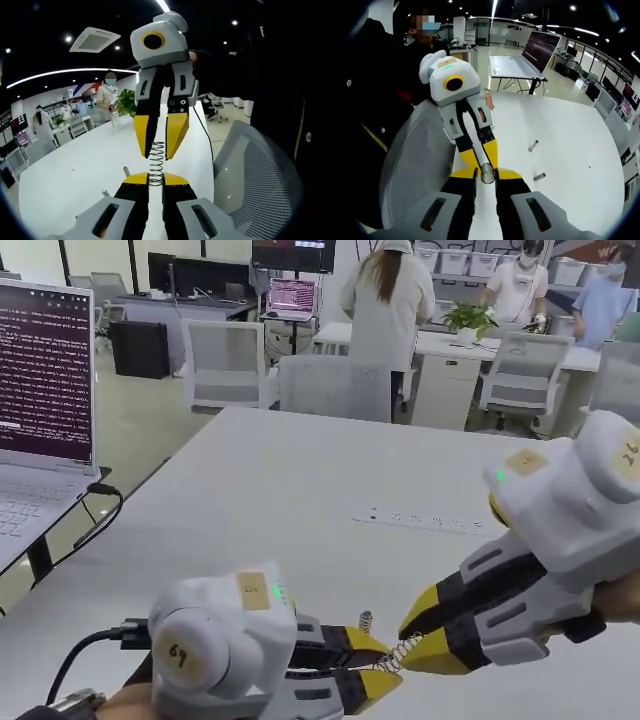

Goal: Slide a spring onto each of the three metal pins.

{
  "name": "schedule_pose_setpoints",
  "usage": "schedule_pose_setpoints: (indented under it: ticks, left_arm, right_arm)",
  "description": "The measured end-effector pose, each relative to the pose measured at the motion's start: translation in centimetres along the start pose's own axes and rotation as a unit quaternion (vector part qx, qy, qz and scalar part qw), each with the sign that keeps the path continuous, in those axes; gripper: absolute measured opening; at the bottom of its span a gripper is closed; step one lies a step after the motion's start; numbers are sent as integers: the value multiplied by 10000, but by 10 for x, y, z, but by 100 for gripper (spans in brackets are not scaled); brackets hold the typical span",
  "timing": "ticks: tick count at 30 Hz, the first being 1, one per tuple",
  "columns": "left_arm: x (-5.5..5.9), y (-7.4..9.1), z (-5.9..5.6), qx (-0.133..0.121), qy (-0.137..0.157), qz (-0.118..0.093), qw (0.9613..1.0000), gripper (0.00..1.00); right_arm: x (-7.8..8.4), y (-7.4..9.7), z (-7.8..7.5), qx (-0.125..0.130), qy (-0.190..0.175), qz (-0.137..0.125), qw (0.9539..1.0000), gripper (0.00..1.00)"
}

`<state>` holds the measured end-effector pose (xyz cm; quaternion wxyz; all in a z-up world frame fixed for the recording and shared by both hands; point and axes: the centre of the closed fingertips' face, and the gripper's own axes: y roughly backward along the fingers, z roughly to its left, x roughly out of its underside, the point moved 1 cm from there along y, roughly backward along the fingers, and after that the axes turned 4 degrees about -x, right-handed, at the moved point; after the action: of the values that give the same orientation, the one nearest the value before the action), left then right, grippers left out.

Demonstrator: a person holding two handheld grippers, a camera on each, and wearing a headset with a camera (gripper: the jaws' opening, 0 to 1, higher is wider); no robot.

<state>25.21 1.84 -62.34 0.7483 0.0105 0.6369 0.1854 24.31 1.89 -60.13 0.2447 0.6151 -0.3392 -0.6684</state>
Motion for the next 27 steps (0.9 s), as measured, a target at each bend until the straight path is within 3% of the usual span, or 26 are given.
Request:
schedule_pose_setpoints:
  ticks: [10, 27]
  left_arm:
    - [-2, -1, 0, -3, 105, -78, 9999, 1]
    - [-6, -3, -3, 4, 219, -200, 9996, 2]
  right_arm:
    - [5, -4, -1, -202, 181, 387, 9989, 13]
    - [7, -7, -1, -330, 279, 641, 9970, 8]
